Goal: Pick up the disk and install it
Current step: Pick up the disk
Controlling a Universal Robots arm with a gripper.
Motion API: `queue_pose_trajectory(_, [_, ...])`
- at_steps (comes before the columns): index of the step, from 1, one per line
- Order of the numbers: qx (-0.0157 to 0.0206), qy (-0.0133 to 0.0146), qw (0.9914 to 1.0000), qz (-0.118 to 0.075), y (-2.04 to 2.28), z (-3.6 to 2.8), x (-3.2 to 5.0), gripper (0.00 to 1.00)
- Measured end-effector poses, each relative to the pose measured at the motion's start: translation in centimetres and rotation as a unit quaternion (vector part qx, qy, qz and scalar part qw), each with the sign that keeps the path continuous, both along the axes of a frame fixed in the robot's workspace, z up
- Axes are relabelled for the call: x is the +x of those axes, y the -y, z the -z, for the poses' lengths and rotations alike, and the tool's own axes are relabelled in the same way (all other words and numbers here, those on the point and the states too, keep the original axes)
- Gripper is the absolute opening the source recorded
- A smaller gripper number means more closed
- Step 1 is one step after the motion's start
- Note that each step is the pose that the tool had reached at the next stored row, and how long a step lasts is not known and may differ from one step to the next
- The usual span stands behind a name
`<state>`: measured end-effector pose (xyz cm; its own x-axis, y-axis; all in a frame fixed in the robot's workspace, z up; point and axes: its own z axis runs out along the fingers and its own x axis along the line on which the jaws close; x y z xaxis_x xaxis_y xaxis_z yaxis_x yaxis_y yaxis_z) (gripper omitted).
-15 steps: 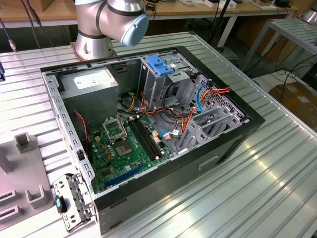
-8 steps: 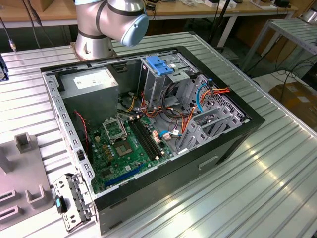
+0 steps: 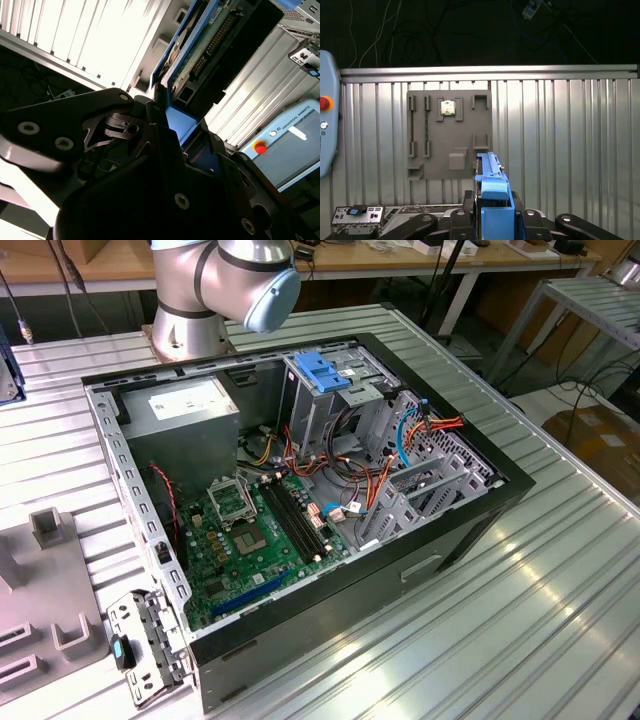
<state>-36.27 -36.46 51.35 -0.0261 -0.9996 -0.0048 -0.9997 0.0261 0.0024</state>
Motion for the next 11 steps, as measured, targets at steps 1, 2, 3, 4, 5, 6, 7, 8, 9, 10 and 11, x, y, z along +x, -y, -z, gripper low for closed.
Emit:
queue_pose_trajectory(1, [0.0, 0.0, 1.0, 0.0, 0.0, 0.0, 0.08, 0.37])
queue_pose_trajectory(2, [0.0, 0.0, 1.0, 0.0, 0.0, 0.0, 0.16, 0.37])
queue_pose_trajectory(3, [0.0, -0.0001, 1.0, 0.0, 0.0, 0.0, 0.24, 0.37])
queue_pose_trajectory(4, [0.0, 0.0, 1.0, 0.0, 0.0, 0.0, 0.31, 0.37])
queue_pose_trajectory(5, [0.0, 0.0, 1.0, 0.0, 0.0, 0.0, 0.38, 0.37])
queue_pose_trajectory(6, [0.0, 0.0, 1.0, 0.0, 0.0, 0.0, 0.49, 0.37])
queue_pose_trajectory(7, [0.0, 0.0, 1.0, 0.0, 0.0, 0.0, 0.57, 0.37])
queue_pose_trajectory(8, [0.0, 0.0, 1.0, 0.0, 0.0, 0.0, 0.66, 0.37])
queue_pose_trajectory(9, [0.0, 0.0, 1.0, 0.0, 0.0, 0.0, 0.73, 0.37])
queue_pose_trajectory(10, [0.0, 0.0, 1.0, 0.0, 0.0, 0.0, 0.83, 0.37])
queue_pose_trajectory(11, [0.0, 0.0, 1.0, 0.0, 0.0, 0.0, 0.97, 0.37])
